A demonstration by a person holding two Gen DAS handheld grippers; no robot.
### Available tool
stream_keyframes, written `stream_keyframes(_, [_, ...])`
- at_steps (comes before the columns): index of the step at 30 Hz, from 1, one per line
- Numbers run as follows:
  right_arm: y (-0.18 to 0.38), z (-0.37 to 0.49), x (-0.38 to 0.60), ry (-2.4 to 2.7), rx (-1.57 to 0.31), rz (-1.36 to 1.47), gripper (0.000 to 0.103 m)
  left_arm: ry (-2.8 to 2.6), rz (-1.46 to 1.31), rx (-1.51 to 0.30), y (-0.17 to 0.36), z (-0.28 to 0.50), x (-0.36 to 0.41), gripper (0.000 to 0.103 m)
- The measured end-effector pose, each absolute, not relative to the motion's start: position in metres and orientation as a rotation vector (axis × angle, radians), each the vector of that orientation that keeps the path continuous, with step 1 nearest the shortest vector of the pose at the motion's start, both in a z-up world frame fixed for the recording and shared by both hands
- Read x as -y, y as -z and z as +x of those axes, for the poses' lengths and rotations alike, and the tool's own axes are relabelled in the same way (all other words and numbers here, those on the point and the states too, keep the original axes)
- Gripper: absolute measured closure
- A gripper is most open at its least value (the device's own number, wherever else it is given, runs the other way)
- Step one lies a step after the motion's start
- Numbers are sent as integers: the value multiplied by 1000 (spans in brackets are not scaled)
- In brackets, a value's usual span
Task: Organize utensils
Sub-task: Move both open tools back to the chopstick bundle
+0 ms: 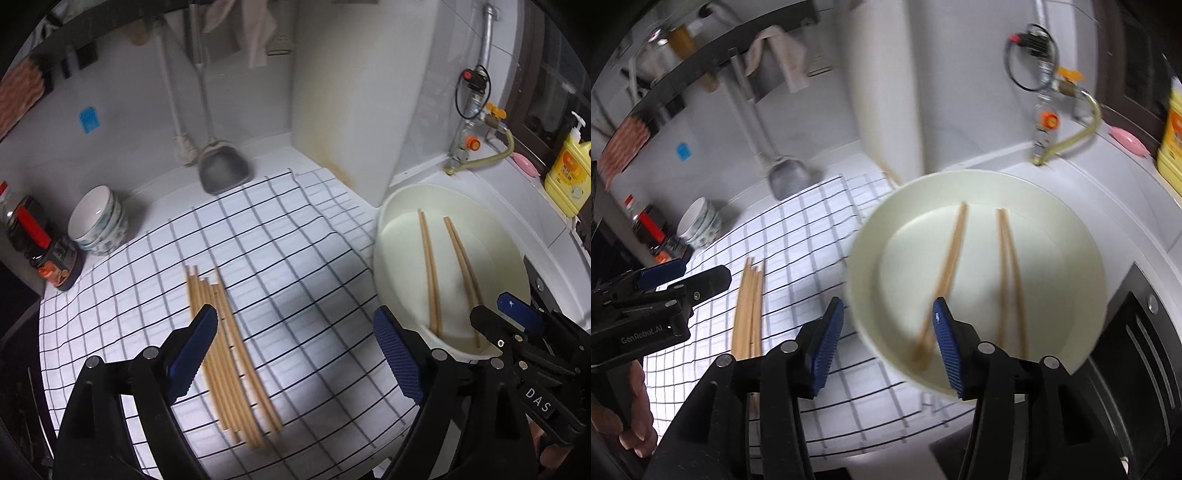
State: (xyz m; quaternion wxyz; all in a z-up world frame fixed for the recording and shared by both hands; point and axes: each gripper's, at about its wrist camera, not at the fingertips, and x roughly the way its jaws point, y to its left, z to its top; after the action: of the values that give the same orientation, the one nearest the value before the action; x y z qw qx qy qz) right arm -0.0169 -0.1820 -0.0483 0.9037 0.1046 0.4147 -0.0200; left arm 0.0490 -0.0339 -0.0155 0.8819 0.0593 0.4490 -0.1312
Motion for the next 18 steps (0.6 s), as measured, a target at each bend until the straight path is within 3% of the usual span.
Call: stream_keyframes(18, [66,4,79,-96,-932,96,47,116,25,-989,40,41,-73,9])
